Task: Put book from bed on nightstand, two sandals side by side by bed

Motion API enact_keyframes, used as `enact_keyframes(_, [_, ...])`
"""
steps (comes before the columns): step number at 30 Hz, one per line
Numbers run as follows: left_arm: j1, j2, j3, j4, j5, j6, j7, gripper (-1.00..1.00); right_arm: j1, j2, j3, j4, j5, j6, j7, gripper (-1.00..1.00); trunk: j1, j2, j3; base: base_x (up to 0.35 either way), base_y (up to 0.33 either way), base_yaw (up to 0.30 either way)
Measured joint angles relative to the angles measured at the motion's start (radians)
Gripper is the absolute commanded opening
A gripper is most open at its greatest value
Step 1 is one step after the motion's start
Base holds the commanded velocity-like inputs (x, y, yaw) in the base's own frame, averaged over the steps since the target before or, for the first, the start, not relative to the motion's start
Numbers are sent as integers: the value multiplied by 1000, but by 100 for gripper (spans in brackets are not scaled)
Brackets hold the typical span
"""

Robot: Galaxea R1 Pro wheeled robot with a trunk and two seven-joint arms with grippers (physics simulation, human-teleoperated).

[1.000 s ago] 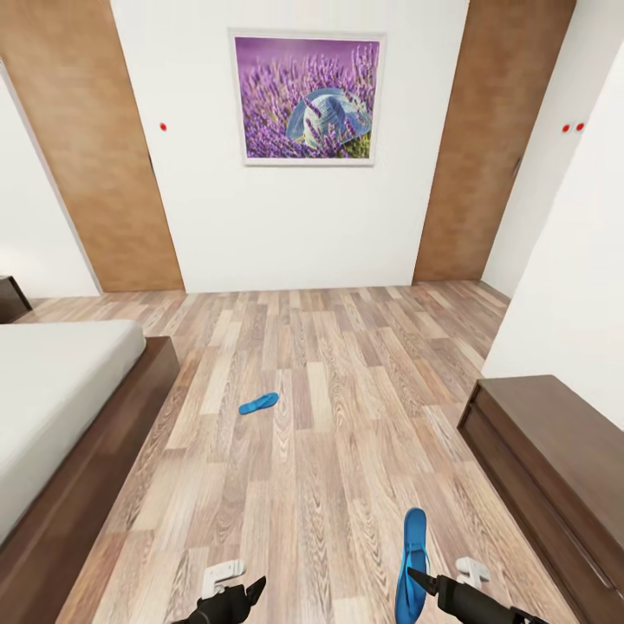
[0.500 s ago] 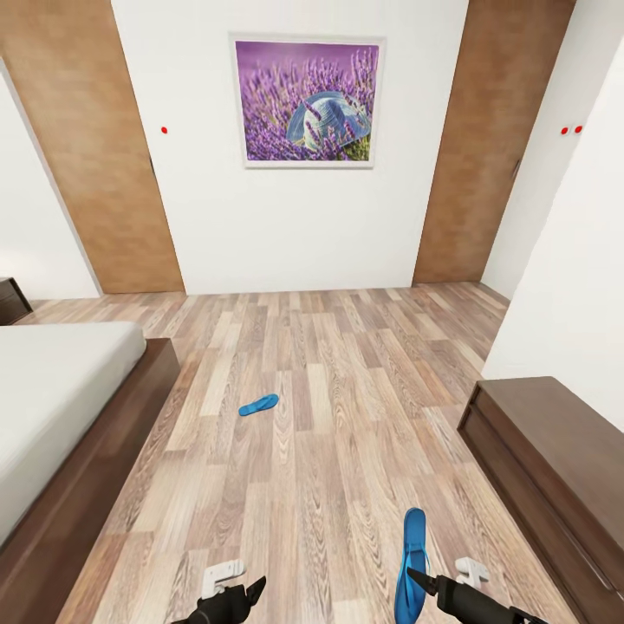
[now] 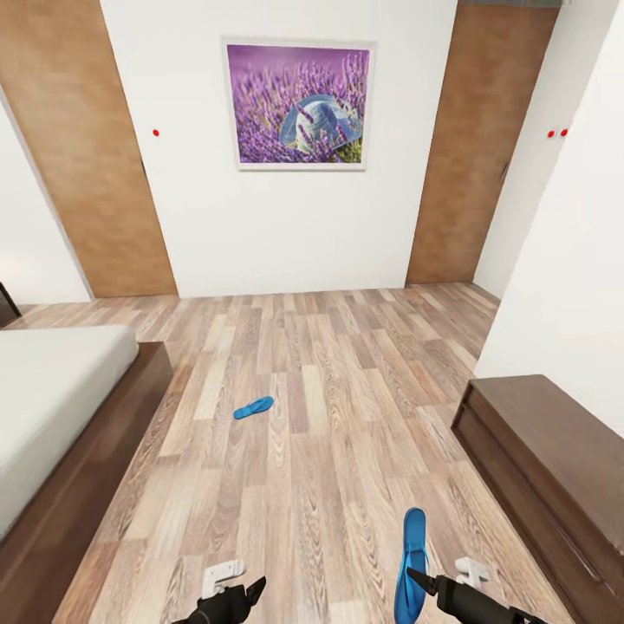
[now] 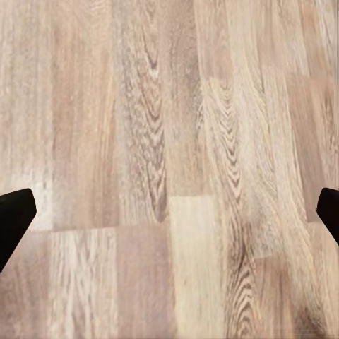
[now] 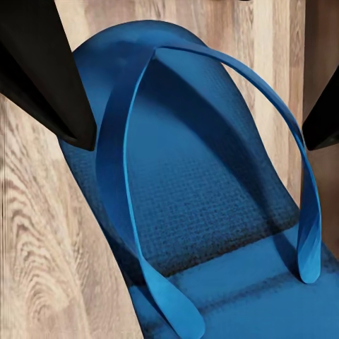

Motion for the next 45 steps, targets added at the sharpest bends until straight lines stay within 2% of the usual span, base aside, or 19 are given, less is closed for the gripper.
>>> enact_keyframes(17, [-1, 0, 1, 0, 1, 0, 0, 100, 0, 0, 1, 0, 0, 0, 1, -100, 0, 0, 1, 0, 0, -140])
enact_keyframes(24, [0, 0, 0, 0, 0, 1, 1, 100, 0, 0, 1, 0, 0, 0, 0, -100, 0, 0, 1, 28, -5, -26])
enact_keyframes(45, [0, 0, 0, 0, 1, 2, 3, 100, 1, 0, 2, 2, 1, 0, -2, -100, -1, 0, 1, 280, -87, 0])
